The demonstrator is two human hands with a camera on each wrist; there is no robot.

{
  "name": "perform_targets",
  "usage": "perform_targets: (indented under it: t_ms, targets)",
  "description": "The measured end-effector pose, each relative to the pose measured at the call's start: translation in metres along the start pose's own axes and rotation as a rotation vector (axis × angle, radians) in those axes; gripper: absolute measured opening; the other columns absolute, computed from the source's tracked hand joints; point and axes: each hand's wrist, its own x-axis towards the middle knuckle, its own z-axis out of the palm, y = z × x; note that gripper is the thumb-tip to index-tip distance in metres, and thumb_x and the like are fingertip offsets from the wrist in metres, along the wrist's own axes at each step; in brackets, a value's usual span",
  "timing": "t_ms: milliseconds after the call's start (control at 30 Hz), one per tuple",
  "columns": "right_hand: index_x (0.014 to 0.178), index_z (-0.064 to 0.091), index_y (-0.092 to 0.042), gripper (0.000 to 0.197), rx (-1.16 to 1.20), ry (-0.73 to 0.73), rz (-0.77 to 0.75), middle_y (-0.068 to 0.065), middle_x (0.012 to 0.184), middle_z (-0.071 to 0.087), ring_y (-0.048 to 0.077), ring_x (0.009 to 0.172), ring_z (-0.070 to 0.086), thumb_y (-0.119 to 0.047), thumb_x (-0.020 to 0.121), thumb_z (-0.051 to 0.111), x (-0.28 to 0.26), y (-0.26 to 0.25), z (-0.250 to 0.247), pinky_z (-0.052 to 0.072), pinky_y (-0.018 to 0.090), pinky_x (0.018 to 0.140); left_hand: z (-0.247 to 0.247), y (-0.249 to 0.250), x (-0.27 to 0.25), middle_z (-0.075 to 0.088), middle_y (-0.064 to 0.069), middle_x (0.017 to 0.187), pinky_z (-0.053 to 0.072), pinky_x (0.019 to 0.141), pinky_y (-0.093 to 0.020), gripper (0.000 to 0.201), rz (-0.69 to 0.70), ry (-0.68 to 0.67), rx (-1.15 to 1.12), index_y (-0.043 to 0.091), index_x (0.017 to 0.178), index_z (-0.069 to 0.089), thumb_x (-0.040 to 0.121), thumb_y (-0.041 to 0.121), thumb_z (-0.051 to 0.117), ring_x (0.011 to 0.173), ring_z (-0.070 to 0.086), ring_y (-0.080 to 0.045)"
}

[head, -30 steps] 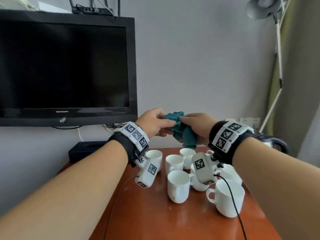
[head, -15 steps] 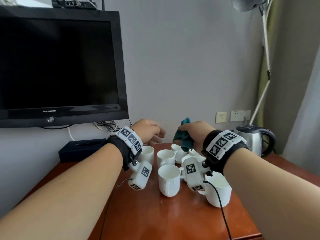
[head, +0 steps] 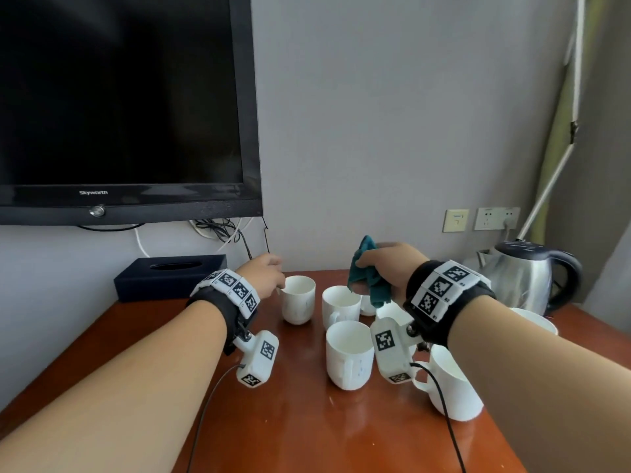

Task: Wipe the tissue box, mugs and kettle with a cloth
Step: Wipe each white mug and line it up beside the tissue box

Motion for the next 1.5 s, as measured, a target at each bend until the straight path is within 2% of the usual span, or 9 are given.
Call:
perform_targets:
  t_ms: [200,367,733,900,967,1033,1200,1367,1500]
  targets:
    - [0.104,0.062,0.004,0.010,-0.023,0.022,0.037,0.027,0.104,0.066,0.046,0.097,0.072,0.004,0.094,0.063,0.018,0.005,0.005,0.060,0.061,0.087,0.010,-0.028,0.037,0.030,-0.006,0.169,0.042,0.112,-0.036,0.089,-0.041,-0.051,0.024,0.020,0.164,0.029,0.085,-0.006,0.062,0.153,0.034,-0.027]
    - [0.103,0.062,0.004,0.008,-0.015,0.016,0.057,0.026,0.103,0.066,0.043,0.093,0.072,0.003,0.095,0.064,0.028,0.007,0.010,0.060,0.060,0.088,0.015,-0.038,0.062,0.040,-0.008,0.164,0.034,0.122,-0.036,0.066,-0.046,-0.050,0.168,0.013,0.160,0.036,0.098,-0.006,0.050,0.151,0.038,-0.026]
    - [0.099,0.061,0.003,0.006,-0.003,0.004,0.077,0.025,0.096,0.066,0.041,0.077,0.072,0.000,0.096,0.065,0.032,0.008,0.014,0.062,0.058,0.083,0.010,-0.039,0.069,0.070,-0.002,0.110,0.054,0.102,-0.037,0.037,-0.102,-0.043,0.259,0.021,0.115,0.067,0.090,-0.006,0.065,0.111,0.063,-0.023]
    - [0.108,0.061,0.006,0.016,0.027,-0.009,0.072,0.028,0.103,0.067,0.046,0.086,0.075,-0.001,0.095,0.067,0.023,0.006,0.014,0.063,0.057,0.081,0.014,-0.040,0.053,0.071,-0.011,0.113,0.058,0.069,-0.030,0.031,-0.134,-0.040,0.360,0.015,0.126,0.064,0.096,0.006,0.068,0.087,0.066,-0.020]
    - [0.108,0.061,0.007,0.017,0.032,-0.020,0.069,0.028,0.102,0.068,0.046,0.086,0.075,-0.002,0.095,0.067,0.017,0.005,0.014,0.062,0.059,0.085,0.013,-0.037,0.045,0.074,-0.011,0.108,0.062,0.077,-0.033,0.025,-0.123,-0.051,0.438,0.012,0.123,0.067,0.098,0.015,0.069,0.089,0.071,-0.021]
    - [0.106,0.061,0.006,0.015,0.029,-0.038,0.064,0.027,0.099,0.068,0.045,0.083,0.074,-0.003,0.095,0.067,0.009,0.004,0.013,0.061,0.060,0.087,0.011,-0.035,0.036,0.075,-0.005,0.100,0.061,0.080,-0.028,0.024,-0.091,-0.066,0.561,0.010,0.118,0.072,0.099,0.024,0.069,0.085,0.071,-0.016]
    - [0.103,0.060,0.002,0.007,0.047,-0.074,0.006,0.028,0.100,0.065,0.046,0.083,0.070,-0.004,0.098,0.061,-0.011,0.000,0.017,0.060,0.058,0.089,0.007,-0.027,0.009,0.067,0.005,0.069,0.049,0.053,-0.017,0.025,-0.055,-0.049,0.589,0.012,0.089,0.074,0.102,0.030,0.063,0.061,0.064,-0.009]
    - [0.121,0.053,-0.004,0.022,0.044,-0.111,-0.096,0.038,0.100,0.070,0.044,0.071,0.070,-0.015,0.102,0.049,-0.031,-0.002,0.037,0.056,0.040,0.053,-0.014,-0.024,-0.025,0.074,-0.006,0.071,0.053,0.063,-0.026,0.028,-0.080,0.062,0.341,0.005,0.095,0.072,0.104,0.027,0.057,0.056,0.065,-0.016]
    - [0.126,0.047,-0.023,0.028,-0.280,-0.097,-0.236,0.024,0.089,0.074,0.031,0.053,0.065,-0.034,0.100,0.048,-0.038,0.014,0.074,0.048,0.032,0.047,-0.033,-0.032,-0.052,0.071,-0.013,0.062,0.054,0.062,-0.034,0.025,-0.081,0.190,0.091,0.002,0.088,0.070,0.097,0.022,0.057,0.056,0.064,-0.026]
